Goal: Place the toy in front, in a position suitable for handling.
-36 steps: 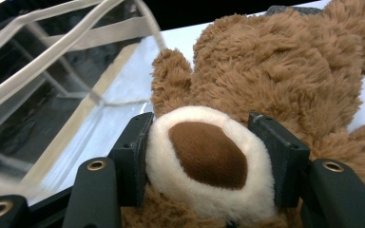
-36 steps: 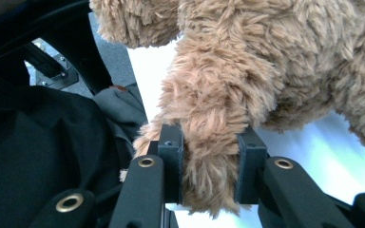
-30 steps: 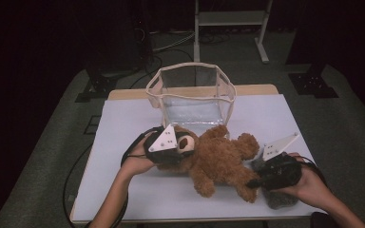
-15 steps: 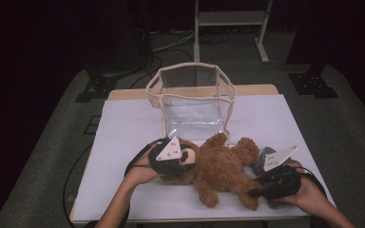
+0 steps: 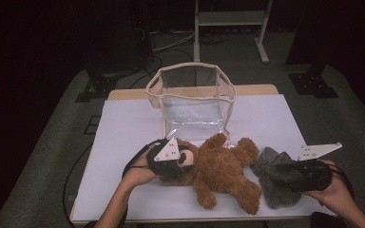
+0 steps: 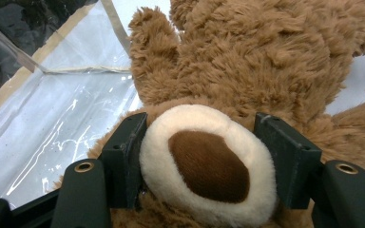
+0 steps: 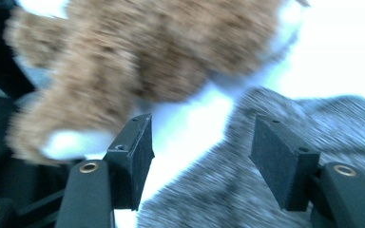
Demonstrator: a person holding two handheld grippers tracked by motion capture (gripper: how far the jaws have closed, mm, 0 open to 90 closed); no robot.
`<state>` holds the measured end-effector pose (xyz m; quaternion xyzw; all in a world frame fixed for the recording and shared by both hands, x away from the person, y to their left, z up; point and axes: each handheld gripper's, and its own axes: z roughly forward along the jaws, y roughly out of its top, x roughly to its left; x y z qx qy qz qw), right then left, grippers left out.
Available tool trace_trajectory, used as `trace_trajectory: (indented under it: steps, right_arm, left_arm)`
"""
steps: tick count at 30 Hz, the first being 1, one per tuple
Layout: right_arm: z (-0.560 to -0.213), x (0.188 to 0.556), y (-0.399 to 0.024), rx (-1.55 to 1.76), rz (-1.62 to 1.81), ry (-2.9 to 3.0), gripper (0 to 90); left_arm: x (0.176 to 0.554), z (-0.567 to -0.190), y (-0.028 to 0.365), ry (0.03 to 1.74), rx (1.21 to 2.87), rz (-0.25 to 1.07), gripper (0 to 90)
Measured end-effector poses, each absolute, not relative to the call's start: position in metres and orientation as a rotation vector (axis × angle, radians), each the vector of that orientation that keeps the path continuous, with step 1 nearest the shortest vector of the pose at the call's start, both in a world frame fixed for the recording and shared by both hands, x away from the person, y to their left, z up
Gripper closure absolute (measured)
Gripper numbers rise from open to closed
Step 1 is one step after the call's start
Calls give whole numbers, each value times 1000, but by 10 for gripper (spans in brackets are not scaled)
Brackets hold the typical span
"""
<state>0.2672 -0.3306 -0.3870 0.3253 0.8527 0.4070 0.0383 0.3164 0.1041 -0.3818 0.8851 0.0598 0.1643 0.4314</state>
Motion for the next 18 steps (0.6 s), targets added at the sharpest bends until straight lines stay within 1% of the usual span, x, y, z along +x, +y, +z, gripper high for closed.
trace_trajectory:
  steps: [8,12,14,17,18]
  right_arm:
    - [-412,281,-346,1065,1145,2574,366]
    - [-419,287,-348,1064,1136,2568,364]
    - [-423,290,-348,1064,1127,2566,365]
    - [-429,294,-345,1059,1104,2573,370]
    - [-429,294,-345,1059,1104,2573,370]
  left_arm:
    - [316,-380,106,124,2210,406,337]
    - [316,-377,109,120,2209,416,272]
    - [316,-377,111,123,2211,417,213]
    - [317,-377,118,125,2226,399,163]
    - [317,-377,118,125,2226,399,131]
